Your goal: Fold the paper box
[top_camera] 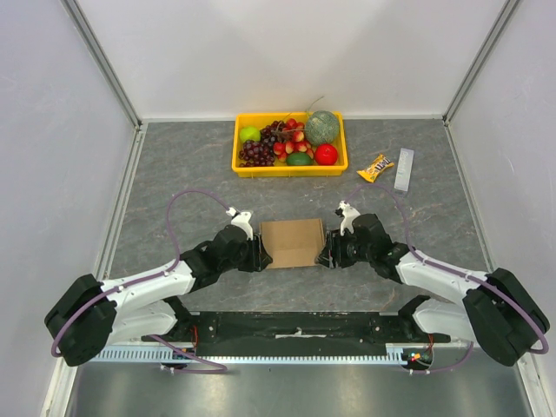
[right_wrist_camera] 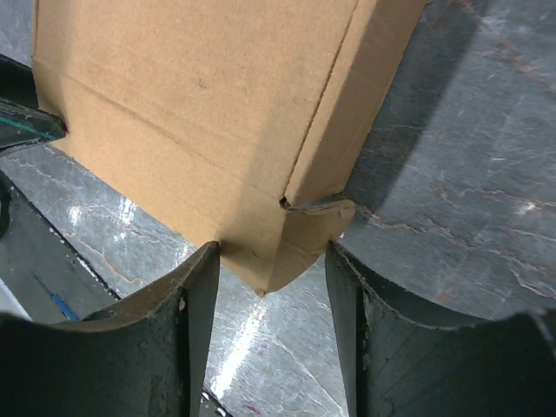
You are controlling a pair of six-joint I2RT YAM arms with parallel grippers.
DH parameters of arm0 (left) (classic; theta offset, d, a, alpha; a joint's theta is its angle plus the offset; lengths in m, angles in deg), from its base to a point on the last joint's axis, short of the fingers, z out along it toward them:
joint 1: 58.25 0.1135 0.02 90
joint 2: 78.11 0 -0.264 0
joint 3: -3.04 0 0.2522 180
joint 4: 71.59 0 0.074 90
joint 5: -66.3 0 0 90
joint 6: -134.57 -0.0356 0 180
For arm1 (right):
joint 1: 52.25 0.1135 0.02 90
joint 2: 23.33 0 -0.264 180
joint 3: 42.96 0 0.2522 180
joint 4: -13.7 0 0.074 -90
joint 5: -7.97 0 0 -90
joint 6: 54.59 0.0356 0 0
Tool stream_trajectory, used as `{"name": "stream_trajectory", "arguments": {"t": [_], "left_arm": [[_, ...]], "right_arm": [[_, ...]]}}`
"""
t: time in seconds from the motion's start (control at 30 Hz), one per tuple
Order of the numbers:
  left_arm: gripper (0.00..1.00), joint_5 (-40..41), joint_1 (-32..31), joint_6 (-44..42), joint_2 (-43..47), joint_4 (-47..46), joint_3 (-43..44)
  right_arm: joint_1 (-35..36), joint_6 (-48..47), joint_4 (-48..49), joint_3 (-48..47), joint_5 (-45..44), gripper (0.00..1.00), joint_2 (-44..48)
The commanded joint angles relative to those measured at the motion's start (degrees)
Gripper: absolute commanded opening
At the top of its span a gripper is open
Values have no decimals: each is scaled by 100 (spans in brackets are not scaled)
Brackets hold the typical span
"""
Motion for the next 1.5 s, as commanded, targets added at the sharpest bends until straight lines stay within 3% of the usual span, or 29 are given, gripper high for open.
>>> {"name": "stream_trajectory", "arguments": {"t": [0.0, 0.3, 0.53, 1.1, 1.47], "left_arm": [[46, 145, -15, -148, 100, -82, 57], [46, 171, 3, -218, 56, -65, 163], [46, 171, -6, -227, 30, -65, 207], [47, 136, -6, -210, -23, -65, 259], [47, 83, -6, -192, -85, -82, 286]], "right_arm": [[-7, -152, -304, -269, -424, 60, 351], [-16, -442, -928, -770, -1153, 60, 879], [-16, -417, -1175, -868, -776, 57, 537], [-16, -30, -306, -314, -108, 57, 71], [-24, 199, 399, -76, 305, 52, -79]]}}
